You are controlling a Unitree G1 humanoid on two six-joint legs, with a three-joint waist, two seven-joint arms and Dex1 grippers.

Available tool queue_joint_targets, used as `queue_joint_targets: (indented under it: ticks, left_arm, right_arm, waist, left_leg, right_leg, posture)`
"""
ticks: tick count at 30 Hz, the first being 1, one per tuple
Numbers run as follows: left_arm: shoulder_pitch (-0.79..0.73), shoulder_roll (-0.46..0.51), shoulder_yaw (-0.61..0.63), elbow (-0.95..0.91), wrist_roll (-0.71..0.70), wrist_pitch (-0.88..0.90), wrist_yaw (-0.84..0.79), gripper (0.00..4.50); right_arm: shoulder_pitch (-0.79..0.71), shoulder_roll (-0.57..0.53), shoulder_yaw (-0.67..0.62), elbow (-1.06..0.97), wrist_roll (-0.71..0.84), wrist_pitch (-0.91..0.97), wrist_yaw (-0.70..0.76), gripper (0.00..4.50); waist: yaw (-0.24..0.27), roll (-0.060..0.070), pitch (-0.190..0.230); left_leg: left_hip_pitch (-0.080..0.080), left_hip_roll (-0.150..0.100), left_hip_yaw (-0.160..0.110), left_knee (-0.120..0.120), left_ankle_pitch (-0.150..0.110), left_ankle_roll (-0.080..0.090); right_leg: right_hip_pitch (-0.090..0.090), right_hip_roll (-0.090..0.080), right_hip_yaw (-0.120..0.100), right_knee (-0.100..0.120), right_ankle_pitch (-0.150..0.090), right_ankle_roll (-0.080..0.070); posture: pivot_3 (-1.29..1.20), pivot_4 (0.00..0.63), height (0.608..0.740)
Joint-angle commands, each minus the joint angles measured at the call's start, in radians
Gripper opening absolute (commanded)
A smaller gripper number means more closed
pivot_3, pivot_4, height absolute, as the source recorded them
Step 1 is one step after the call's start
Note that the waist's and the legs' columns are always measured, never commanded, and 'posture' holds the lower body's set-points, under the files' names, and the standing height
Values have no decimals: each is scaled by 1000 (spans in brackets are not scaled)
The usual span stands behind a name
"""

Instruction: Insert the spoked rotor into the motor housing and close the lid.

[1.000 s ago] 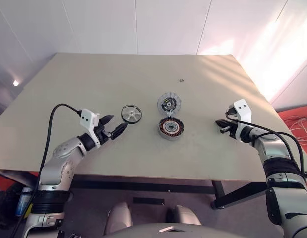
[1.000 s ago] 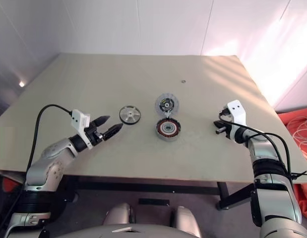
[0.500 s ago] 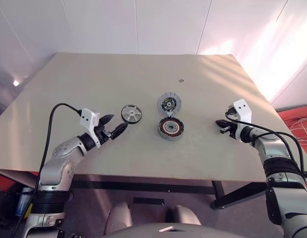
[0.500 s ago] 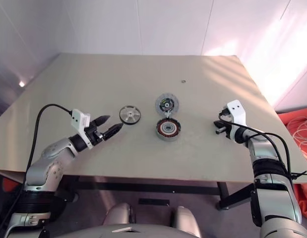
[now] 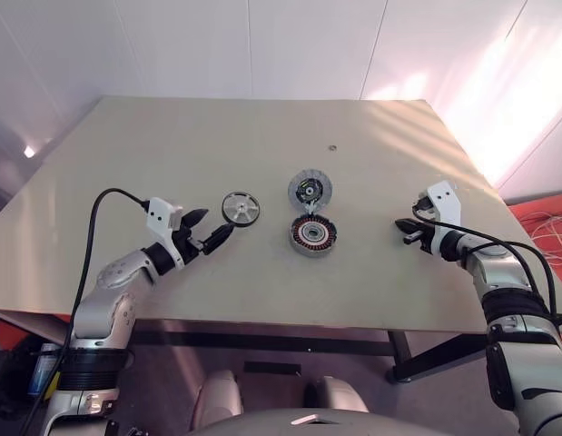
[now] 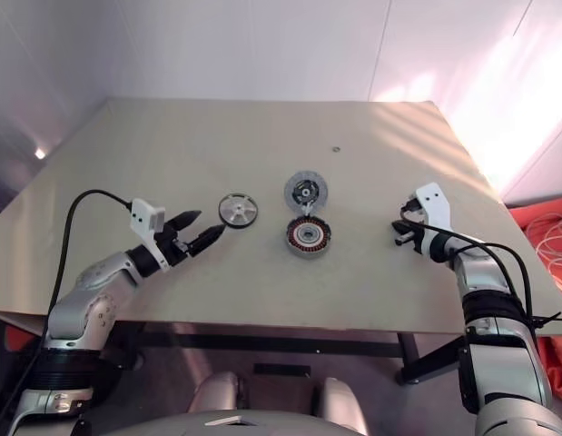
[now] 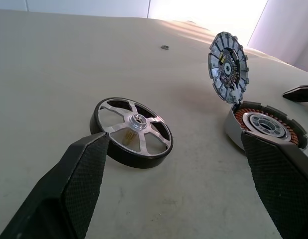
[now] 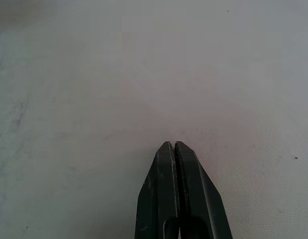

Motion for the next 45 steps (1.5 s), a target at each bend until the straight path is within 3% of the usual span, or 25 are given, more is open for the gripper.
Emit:
queue_joint_targets:
  ticks: [1, 2, 5, 17, 45]
  left_arm:
    - [-14, 4, 11, -39, -8, -3, 2, 4500]
    - [-14, 4, 11, -39, -8, -3, 1, 4500]
    - [-16, 5, 11, -36, -7, -5, 0, 4500]
    - [-29, 9, 11, -17, -2, -12, -9, 4500]
    - [-26, 7, 9, -15, 3, -12, -13, 4500]
  right_arm:
    - [-21, -4, -15, -5, 8, -16, 3, 20]
    - [-21, -3, -16, -6, 10, -16, 8, 20]
    - [-17, -3, -19, -21, 21, -13, 29, 638]
    - [-4, -8, -32, -40, 25, -43, 32, 4458]
    - [48, -36, -38, -103, 42, -13, 87, 4458]
  waist:
    - [0, 0, 0]
    - [0, 0, 0]
    - [0, 0, 0]
    - [1, 0, 0]
    - [2, 0, 0]
  left_leg:
    - [0, 0, 0, 0, 0, 0]
    - [0, 0, 0, 0, 0, 0]
    - [-1, 0, 0, 0, 0, 0]
    - [-3, 0, 0, 0, 0, 0]
    - [-3, 0, 0, 0, 0, 0]
  right_leg:
    - [0, 0, 0, 0, 0, 0]
    - [0, 0, 0, 0, 0, 0]
    - [-1, 0, 0, 0, 0, 0]
    - [-3, 0, -1, 0, 0, 0]
    - [-3, 0, -1, 0, 0, 0]
  posture:
    - [0, 0, 740]
    - [0, 0, 740]
    - [0, 0, 740]
    - [0, 0, 740]
    - [0, 0, 740]
